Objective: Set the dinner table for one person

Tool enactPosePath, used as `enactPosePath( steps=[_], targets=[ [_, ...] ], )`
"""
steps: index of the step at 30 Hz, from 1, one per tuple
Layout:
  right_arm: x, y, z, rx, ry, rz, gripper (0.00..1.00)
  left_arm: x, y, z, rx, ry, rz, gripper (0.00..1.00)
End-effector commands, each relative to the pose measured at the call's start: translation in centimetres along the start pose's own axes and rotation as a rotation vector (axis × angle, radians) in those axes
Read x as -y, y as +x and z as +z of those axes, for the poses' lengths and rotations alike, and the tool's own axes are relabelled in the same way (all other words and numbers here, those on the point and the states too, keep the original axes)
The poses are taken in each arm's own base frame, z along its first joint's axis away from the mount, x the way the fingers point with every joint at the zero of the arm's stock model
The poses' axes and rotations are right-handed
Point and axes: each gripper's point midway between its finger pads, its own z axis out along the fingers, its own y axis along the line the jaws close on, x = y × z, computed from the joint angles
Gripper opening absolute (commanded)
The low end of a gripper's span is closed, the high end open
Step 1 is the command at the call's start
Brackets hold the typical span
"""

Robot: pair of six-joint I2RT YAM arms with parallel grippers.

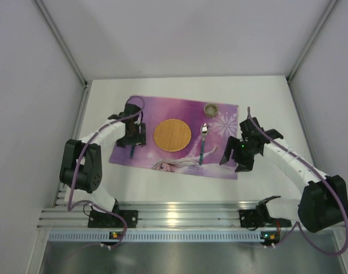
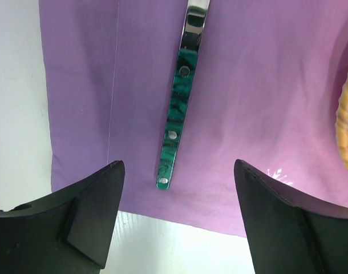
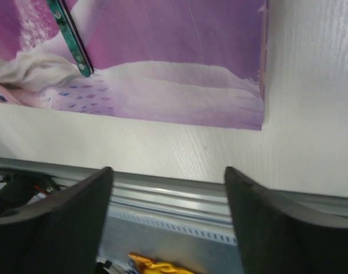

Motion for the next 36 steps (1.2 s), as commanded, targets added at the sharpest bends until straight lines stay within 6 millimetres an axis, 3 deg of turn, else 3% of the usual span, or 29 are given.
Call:
enactPosePath(
  steps=[1, 2, 3, 4, 7, 13, 20, 27, 36],
  targets=[
    [-2.5, -1.7, 0.8, 0.079, -0.161, -0.070, 0.70, 0.2, -2.2, 0.1, 0.038, 0.002, -0.042, 0.83],
    [-3.1, -1.8, 1.5, 0.075, -0.202, -0.082, 0.51, 0.5, -2.0, 0.1, 0.022, 0.021, -0.054, 0.81],
    [-3.3, -1.8, 1.8, 0.069, -0.217, -0.085, 0.50, 0.7, -2.0, -0.1, 0.023, 0.033, -0.064, 0.81],
    [-3.5, -1.9, 2.1, 0.065, -0.223, -0.088, 0.31, 0.9, -2.2, -0.5, 0.032, 0.045, -0.073, 0.81],
    [-3.1, -2.0, 3.8, 0.032, -0.202, -0.093, 0.02, 1.2, -2.4, -1.9, 0.064, 0.078, -0.102, 0.81],
    [0.7, -0.8, 7.7, -0.037, -0.059, -0.109, 0.00, 0.7, -3.2, -5.2, 0.120, 0.086, -0.126, 0.80],
    [3.2, 0.2, 10.1, -0.078, 0.018, -0.107, 0.00, 0.7, -4.0, -8.1, 0.176, 0.122, -0.167, 0.81],
    [8.6, 0.9, 9.3, -0.093, 0.226, -0.035, 0.00, 0.0, -3.7, -9.0, 0.181, 0.101, -0.169, 0.79],
    [11.0, -0.9, 7.4, -0.033, 0.354, 0.040, 0.00, -0.1, -3.2, -9.2, 0.181, 0.102, -0.174, 0.79]
  ],
)
